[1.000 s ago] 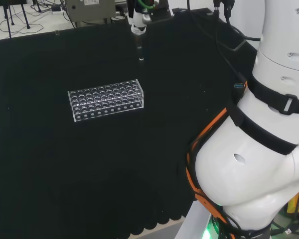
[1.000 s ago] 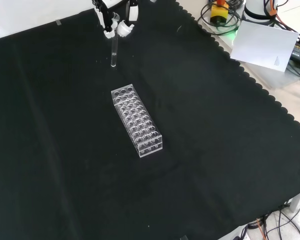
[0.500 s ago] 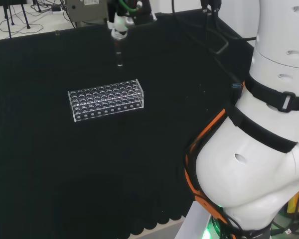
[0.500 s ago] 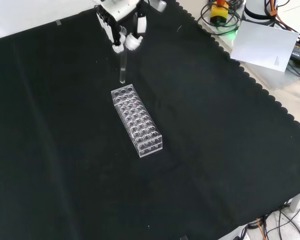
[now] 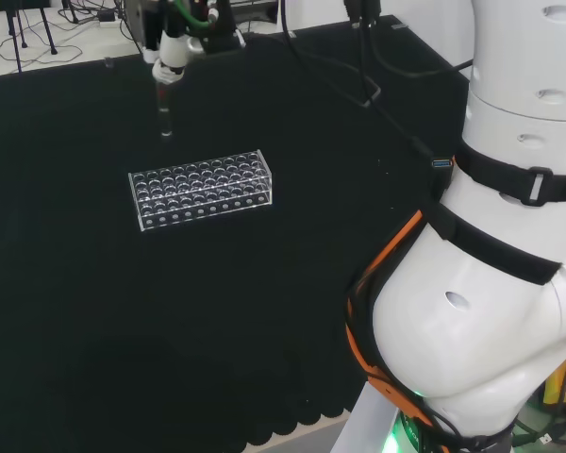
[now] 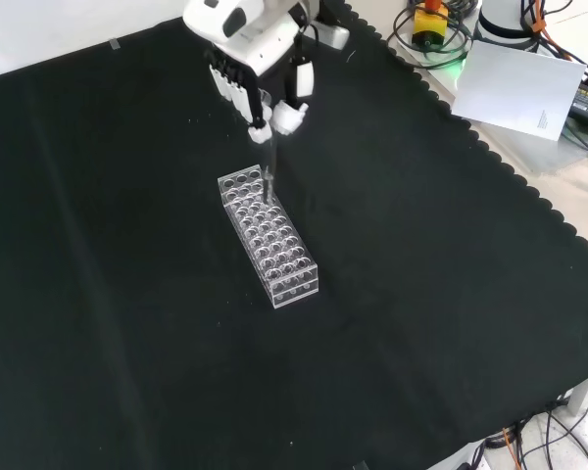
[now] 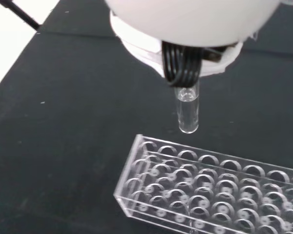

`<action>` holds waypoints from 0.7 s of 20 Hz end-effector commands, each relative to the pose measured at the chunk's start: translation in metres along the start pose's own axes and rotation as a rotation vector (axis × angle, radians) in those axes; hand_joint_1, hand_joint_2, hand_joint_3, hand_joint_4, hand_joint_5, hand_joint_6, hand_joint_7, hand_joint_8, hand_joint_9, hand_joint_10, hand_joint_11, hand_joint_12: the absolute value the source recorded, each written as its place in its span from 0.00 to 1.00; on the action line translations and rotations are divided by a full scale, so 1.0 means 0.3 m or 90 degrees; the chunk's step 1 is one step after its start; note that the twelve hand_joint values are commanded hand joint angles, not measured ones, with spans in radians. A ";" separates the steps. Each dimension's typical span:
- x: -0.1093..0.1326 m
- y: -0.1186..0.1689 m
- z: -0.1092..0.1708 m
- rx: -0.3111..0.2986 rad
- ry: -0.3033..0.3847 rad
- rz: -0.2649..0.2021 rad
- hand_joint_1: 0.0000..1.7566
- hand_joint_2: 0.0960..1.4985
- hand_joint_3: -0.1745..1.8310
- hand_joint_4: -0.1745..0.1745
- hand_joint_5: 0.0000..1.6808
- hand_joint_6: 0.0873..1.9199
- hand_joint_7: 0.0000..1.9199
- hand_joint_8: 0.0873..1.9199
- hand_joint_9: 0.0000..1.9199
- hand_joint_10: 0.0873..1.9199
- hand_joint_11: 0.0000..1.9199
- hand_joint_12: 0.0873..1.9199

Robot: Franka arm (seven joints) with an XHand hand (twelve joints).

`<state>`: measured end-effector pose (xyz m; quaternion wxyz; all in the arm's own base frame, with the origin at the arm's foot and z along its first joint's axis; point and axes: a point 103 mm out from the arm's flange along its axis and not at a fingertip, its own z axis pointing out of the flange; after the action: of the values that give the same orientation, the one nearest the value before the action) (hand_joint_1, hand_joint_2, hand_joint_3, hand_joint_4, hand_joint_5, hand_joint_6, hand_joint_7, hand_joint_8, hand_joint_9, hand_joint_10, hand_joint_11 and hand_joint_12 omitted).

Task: Shake the test tube.

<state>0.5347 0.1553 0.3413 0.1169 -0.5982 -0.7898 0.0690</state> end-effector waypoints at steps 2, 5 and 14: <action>-0.040 -0.010 0.015 0.009 -0.013 0.011 0.77 0.34 0.44 0.00 0.88 0.00 0.78 0.23 0.86 0.27 0.77 0.49; -0.094 -0.028 0.030 0.017 -0.027 0.030 0.77 0.34 0.44 0.00 0.88 0.00 0.78 0.23 0.86 0.27 0.77 0.49; -0.235 -0.075 0.033 0.024 -0.051 0.078 0.77 0.34 0.44 0.00 0.88 0.00 0.78 0.24 0.86 0.27 0.77 0.49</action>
<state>0.5297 0.0949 0.3286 0.0971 -0.6306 -0.7619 0.1112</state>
